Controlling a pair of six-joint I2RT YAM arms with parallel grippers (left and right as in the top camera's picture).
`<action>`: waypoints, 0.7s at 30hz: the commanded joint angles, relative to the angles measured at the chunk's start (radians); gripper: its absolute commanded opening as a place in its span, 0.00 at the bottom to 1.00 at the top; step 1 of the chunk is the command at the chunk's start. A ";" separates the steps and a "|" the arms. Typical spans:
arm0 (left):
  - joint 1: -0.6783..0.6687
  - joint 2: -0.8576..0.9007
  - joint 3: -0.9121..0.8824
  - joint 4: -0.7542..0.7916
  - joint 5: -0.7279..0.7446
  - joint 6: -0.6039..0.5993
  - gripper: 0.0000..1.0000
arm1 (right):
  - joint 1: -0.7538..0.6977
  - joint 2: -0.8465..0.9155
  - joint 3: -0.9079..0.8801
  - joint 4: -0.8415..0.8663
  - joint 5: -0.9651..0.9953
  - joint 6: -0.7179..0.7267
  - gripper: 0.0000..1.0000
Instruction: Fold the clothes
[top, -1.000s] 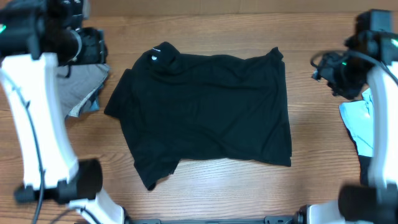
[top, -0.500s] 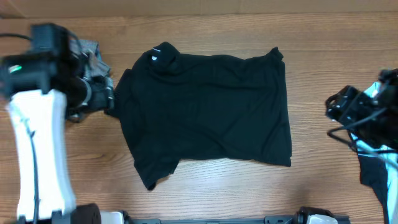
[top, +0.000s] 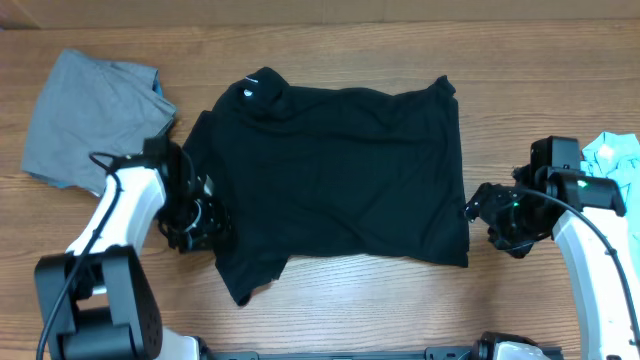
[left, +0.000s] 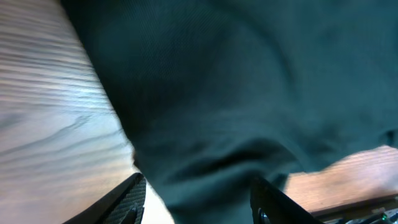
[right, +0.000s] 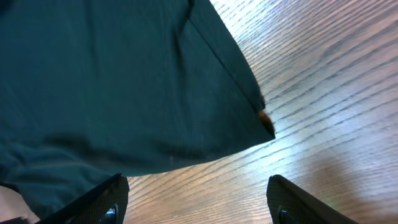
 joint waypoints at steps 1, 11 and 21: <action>0.007 0.029 -0.071 0.073 0.050 -0.034 0.59 | 0.003 -0.009 -0.016 0.019 -0.024 0.009 0.75; 0.018 0.063 -0.115 0.112 -0.035 -0.077 0.06 | 0.002 -0.009 -0.016 0.028 0.020 0.014 0.82; 0.153 0.058 0.122 -0.045 -0.159 -0.048 0.04 | 0.002 -0.004 -0.138 0.126 0.055 0.104 0.88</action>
